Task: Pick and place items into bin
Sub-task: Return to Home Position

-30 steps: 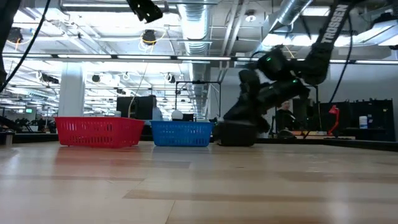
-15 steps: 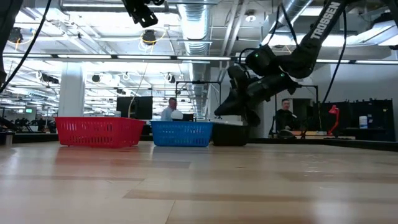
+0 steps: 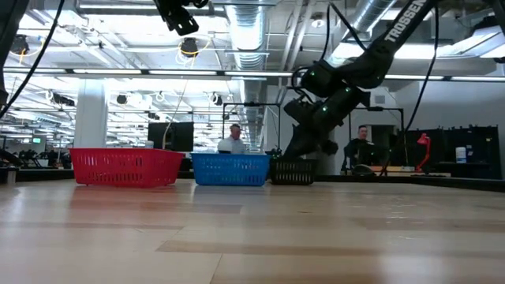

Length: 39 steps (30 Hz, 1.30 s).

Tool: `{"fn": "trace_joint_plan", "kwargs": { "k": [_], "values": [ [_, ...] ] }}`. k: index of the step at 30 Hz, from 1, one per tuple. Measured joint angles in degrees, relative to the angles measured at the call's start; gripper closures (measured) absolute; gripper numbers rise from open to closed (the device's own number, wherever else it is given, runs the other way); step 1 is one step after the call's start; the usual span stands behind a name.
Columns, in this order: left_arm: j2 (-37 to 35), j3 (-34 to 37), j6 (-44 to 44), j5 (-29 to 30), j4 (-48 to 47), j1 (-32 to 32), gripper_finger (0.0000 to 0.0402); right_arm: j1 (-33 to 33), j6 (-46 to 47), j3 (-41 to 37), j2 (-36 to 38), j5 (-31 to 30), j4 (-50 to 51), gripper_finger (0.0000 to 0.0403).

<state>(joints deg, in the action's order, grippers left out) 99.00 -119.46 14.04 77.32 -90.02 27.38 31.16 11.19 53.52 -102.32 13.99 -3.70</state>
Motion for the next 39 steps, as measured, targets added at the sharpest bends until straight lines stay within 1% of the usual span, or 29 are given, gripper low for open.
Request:
{"fn": "trace_joint_plan", "kwargs": {
  "k": [2, 3, 7, 10, 13, 16, 19, 20, 22, 24, 25, 28, 31, 33, 35, 37, 39],
  "values": [
    [0.00, 0.00, 0.00, 0.02, 0.00, 0.00, 0.0262, 0.13, -0.17, 0.92, 0.02, 0.24, 1.33, 0.0403],
    [0.00, 0.00, 0.00, 0.00, 0.00, 0.00, 0.0262, 0.01, -0.17, 1.20, 0.00, 1.52, 1.53, 0.0403],
    [0.00, 0.00, -1.68, 0.02, 0.01, 0.00, 0.0262, -1.03, -0.17, 2.44, 1.57, 9.32, 1.77, 0.0403],
    [-0.04, 0.00, -4.40, 0.00, 0.00, -0.18, 0.0262, -1.63, 0.28, 2.60, 5.36, 14.06, 3.11, 0.0403],
    [-1.52, 0.02, -7.39, -2.05, 0.01, -0.64, 0.0262, -2.30, 0.32, 2.60, 11.90, 17.21, 7.91, 0.0403],
    [-5.24, 0.02, -6.05, -3.75, 0.02, -1.53, 0.0262, -3.20, -1.55, 2.60, 20.51, 16.88, 14.95, 0.0403],
    [-10.33, 0.02, -5.63, -6.80, 0.00, -2.40, 0.0262, -4.37, -3.52, 2.56, 30.18, 13.16, 20.59, 0.0403],
    [-12.41, 0.10, -4.42, -8.77, 0.03, -2.77, 0.0262, -4.99, -4.57, 2.54, 33.40, 11.83, 21.92, 0.0403],
    [-17.88, 2.19, -1.36, -14.52, 0.17, -3.77, 0.0262, -6.58, -6.97, 1.99, 39.34, 9.82, 23.13, 0.0403],
    [-24.20, 7.11, 1.44, -19.26, 0.14, -5.41, 0.0262, -8.47, -8.86, -0.02, 44.53, 9.57, 21.84, 0.0403],
    [-27.28, 10.65, 2.83, -20.23, 0.25, -6.64, 0.0262, -9.35, -9.43, -1.62, 46.80, 9.68, 20.82, 0.0403],
    [-37.12, 24.24, 8.79, -20.45, 2.90, -11.65, 0.0262, -11.57, -9.72, -7.98, 53.09, 9.69, 16.95, 0.0403],
    [-47.11, 40.06, 11.87, -20.92, 10.43, -17.59, 0.0262, -12.43, -7.48, -16.10, 58.39, 9.70, 10.80, 0.0403],
    [-53.24, 50.11, 11.29, -21.97, 18.82, -21.21, 0.0262, -12.44, -4.62, -21.41, 61.24, 10.19, 5.63, 0.0403],
    [-58.94, 59.34, 8.29, -25.08, 29.54, -24.19, 0.0262, -12.42, -1.98, -25.89, 63.75, 11.12, 0.70, 0.0403],
    [-64.03, 67.81, 3.21, -30.22, 42.21, -26.80, 0.0262, -12.46, -0.38, -29.97, 66.10, 11.84, -3.55, 0.0403],
    [-68.48, 75.72, -2.10, -37.56, 55.92, -29.12, 0.0262, -12.99, 0.82, -34.16, 68.27, 11.79, -8.87, 0.0403]
  ]
}}
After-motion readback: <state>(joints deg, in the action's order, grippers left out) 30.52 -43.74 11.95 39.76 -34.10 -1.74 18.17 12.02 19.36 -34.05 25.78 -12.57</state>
